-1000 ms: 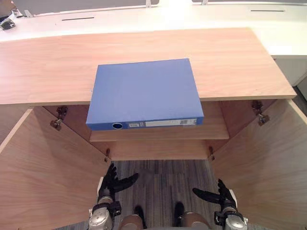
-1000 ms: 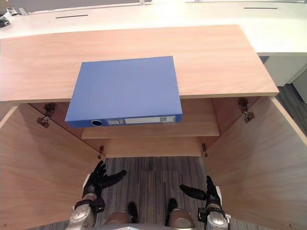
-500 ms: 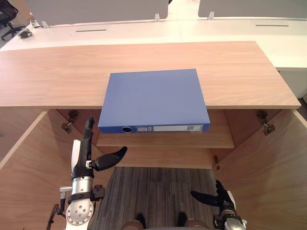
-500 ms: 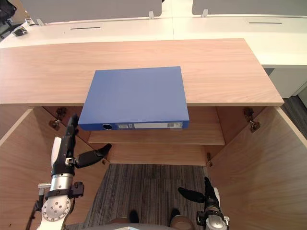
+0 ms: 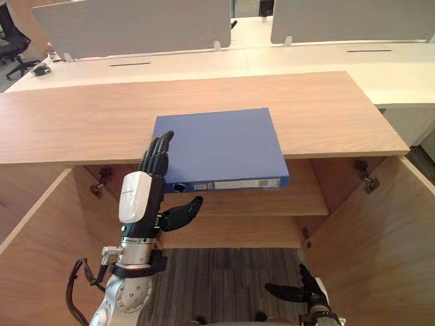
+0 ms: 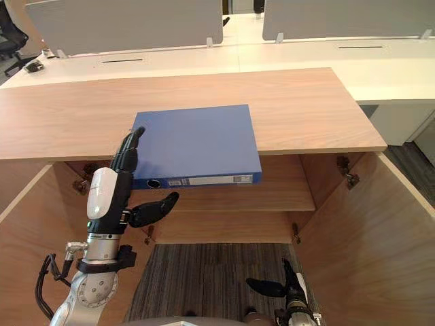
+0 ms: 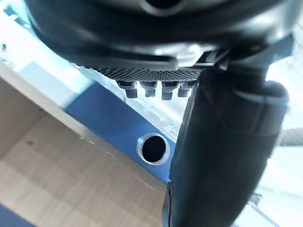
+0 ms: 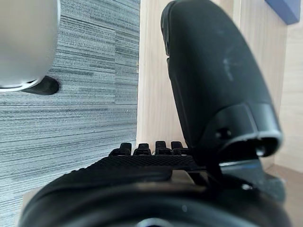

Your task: Walk over to the cabinet, pick up the folder, carry it to the office cabinet, place the folder inside the office cabinet, then close the office cabinet door

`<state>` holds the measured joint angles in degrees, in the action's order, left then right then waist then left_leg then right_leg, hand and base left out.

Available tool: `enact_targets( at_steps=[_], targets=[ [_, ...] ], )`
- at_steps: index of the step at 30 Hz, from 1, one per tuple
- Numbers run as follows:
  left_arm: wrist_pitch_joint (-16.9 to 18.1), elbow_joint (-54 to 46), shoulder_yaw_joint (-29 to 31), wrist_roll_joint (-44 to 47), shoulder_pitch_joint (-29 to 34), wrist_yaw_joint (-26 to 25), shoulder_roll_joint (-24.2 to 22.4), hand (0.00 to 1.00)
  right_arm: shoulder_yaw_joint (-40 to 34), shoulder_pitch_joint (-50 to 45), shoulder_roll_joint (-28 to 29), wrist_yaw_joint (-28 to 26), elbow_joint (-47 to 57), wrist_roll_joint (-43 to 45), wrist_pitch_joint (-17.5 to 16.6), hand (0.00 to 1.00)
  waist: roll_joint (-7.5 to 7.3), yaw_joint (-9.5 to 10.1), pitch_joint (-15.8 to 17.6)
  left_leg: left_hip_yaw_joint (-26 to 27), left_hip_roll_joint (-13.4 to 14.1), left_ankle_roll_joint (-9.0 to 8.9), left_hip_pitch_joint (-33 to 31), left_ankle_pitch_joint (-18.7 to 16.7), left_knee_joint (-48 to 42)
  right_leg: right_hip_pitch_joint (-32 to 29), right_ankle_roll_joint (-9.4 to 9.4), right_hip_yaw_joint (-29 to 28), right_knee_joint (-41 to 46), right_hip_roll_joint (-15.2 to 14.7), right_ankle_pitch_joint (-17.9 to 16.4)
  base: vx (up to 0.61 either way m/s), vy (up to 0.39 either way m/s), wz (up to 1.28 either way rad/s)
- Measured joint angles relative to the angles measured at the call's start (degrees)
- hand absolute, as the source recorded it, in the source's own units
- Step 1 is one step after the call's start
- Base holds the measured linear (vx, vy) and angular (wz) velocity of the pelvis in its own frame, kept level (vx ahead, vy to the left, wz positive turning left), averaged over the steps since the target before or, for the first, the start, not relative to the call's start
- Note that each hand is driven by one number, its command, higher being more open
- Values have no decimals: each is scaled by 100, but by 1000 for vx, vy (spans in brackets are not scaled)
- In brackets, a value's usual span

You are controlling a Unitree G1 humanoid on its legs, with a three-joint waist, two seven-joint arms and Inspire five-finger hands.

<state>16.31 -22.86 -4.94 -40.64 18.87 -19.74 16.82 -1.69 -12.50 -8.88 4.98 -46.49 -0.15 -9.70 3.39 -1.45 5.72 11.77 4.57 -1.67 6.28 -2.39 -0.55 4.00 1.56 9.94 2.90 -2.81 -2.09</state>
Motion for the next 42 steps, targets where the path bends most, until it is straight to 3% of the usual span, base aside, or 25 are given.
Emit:
enact_targets(
  at_steps=[7, 13, 19, 24, 26, 30, 33, 37, 42],
  targets=[
    [-351, 446, -63, -615, -553, 10, 217, 0, -1, -35, -4, -42, 2, 7, 1, 100, -13, -106, -83, 82, 15, -3, 95, 3, 123, -36, -22, -96, -8, 44, 13, 4, -8, -10],
    [-325, 372, 132, -741, -1109, -127, 304, 0, -10, -125, -4, -138, 23, 53, 5, 100, -56, -105, -272, 233, -29, 7, 147, 46, 321, -104, -1, -241, -133, 47, 64, 25, 19, -12],
    [-284, 227, 192, -725, -1121, -26, 268, 0, -68, -159, 92, -139, 337, 173, 4, 100, -113, -118, -235, 308, -52, 16, 144, 25, 344, -115, 23, -358, -216, 45, 111, 15, 14, -10],
    [-218, -326, 200, -348, -833, 48, -31, 0, -260, -347, 409, -106, 1691, 542, -3, 100, -213, -119, -162, 428, -41, 41, 136, -90, 225, -125, 38, -470, -224, 47, 122, -6, 4, -12],
    [-97, -795, 107, 197, -625, 132, -332, 0, -259, -586, 645, -86, 2934, 672, -101, 100, -226, -111, -142, 513, -47, 58, 127, -178, 145, -126, 49, -554, -254, 39, 133, 15, 21, -20],
    [136, -1306, -12, 1293, -468, 265, -547, 0, -257, -835, 929, -142, 4352, 1043, -178, 100, -230, -118, -62, 579, -59, 75, 146, -224, 125, -126, 63, -625, -284, 27, 142, 19, 13, -10],
    [351, -1605, -21, 3256, -290, 601, -707, 0, -286, -1000, 985, -290, 5602, 1601, -250, 100, -236, -124, 52, 614, -56, 90, 155, -283, 49, -118, 64, -683, -283, 2, 143, 14, 16, -9],
    [348, -1786, -1, 5247, 0, 1170, -808, 0, -442, -1062, 968, -471, 6690, 2109, -345, 100, -239, -128, 60, 638, -54, 78, 181, -322, 45, -112, 64, -729, -283, 4, 143, 3, 0, -4],
    [269, -1797, -1, 6679, 155, 1760, -799, 0, -481, -928, 641, -682, 7488, 2378, -434, 100, -243, -117, 64, 648, -60, 82, 183, -345, 26, -110, 68, -760, -280, -9, 145, 0, 0, 0]
  ],
)
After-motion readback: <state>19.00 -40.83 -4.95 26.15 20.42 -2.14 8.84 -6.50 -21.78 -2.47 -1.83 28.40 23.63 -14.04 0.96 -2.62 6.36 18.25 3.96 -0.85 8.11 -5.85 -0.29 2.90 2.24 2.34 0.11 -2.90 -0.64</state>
